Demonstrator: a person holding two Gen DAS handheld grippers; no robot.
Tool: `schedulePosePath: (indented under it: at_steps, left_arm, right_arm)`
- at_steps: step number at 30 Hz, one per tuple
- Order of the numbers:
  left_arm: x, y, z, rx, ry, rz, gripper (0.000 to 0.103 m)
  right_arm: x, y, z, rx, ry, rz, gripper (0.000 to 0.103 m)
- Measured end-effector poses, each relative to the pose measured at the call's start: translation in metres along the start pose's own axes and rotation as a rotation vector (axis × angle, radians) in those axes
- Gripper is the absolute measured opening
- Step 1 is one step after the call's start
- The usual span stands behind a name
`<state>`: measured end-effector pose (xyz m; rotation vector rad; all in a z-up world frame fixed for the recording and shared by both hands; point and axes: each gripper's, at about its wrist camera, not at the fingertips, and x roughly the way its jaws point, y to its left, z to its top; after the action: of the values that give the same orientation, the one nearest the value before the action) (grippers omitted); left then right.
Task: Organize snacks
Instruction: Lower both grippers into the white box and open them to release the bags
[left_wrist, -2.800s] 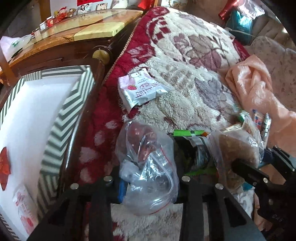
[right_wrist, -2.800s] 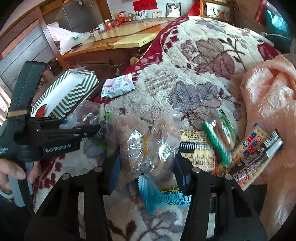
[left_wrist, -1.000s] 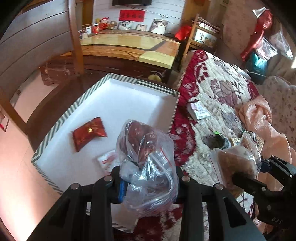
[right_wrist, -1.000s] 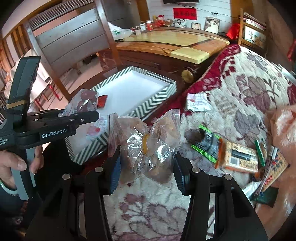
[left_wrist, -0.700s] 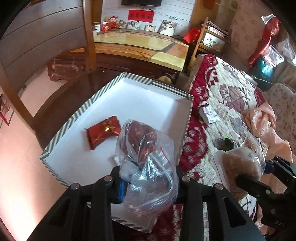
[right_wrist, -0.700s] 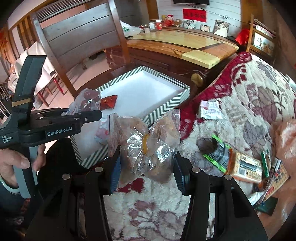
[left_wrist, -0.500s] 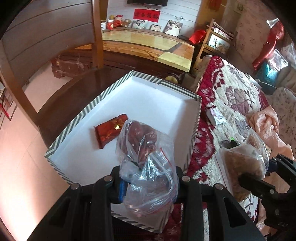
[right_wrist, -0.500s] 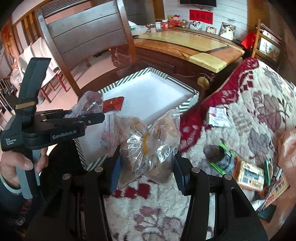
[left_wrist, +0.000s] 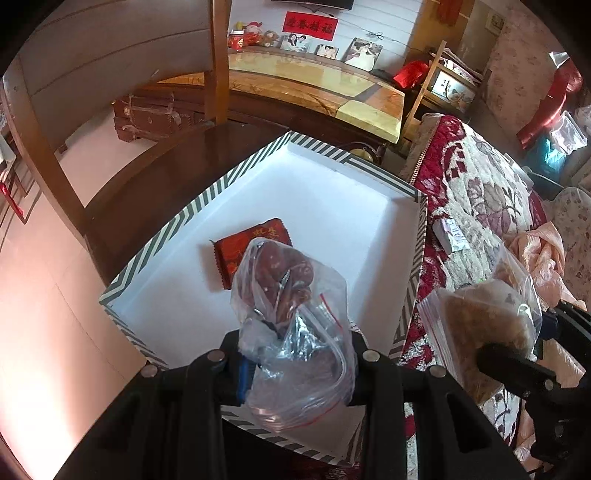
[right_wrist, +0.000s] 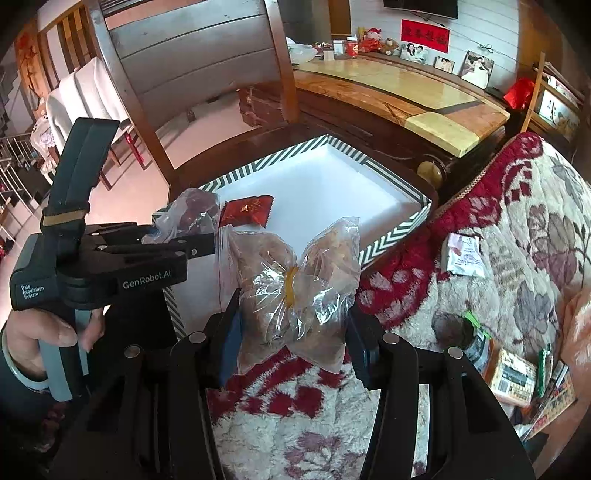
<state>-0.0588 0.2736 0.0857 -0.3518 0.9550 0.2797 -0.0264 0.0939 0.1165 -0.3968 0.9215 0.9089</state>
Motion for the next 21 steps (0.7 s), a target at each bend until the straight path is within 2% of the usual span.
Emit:
schedulePosePath:
  at_steps: [21]
  left_arm:
    - [0.025,0.027,0.002,-0.072,0.048,0.032,0.036]
  right_arm:
    - [0.054,0.019,0.037,-0.067,0.064,0.031,0.049]
